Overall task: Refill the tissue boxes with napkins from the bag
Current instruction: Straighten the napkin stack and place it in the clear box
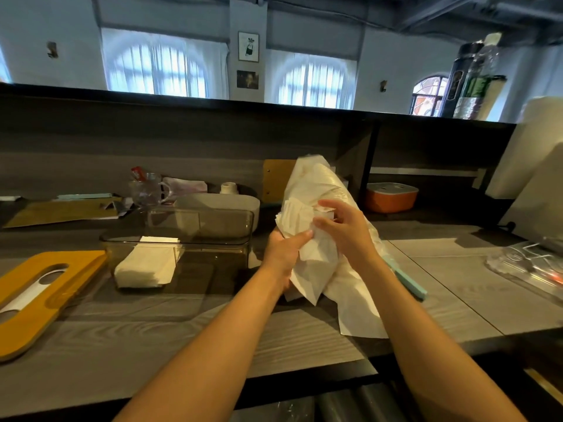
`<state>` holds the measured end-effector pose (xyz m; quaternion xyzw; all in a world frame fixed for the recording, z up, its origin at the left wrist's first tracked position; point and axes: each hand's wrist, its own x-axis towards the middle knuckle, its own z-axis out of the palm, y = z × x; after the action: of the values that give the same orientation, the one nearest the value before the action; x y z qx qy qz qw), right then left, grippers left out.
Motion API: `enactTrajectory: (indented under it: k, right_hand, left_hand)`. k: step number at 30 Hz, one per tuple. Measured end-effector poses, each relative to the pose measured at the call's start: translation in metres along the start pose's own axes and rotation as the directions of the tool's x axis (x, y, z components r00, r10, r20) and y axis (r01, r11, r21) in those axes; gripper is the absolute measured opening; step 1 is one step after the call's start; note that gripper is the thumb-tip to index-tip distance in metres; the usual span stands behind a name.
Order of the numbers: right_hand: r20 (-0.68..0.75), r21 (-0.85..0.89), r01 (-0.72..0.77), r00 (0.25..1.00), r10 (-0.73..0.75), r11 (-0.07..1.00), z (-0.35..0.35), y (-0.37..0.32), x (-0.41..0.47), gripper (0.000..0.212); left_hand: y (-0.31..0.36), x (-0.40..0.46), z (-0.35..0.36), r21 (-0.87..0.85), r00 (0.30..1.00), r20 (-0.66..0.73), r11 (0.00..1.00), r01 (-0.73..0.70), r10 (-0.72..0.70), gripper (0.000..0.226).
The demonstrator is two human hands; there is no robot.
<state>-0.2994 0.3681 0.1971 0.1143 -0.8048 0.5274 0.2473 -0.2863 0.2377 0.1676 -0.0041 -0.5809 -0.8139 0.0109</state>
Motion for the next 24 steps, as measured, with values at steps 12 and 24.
enactTrajectory:
  k: [12,24]
  right_hand:
    - [0.087,0.081,-0.067,0.994,0.060,0.994,0.009,-0.003,-0.003,0.016]
    - [0.005,0.239,-0.181,0.983,0.185,0.954,0.006,-0.004,-0.005,0.011]
  left_hand:
    - [0.009,-0.007,-0.001,-0.109,0.985,-0.157,0.991,-0.083,0.065,0.016]
    - [0.013,-0.014,0.004,-0.145,0.987,-0.157,0.989,-0.009,-0.014,0.039]
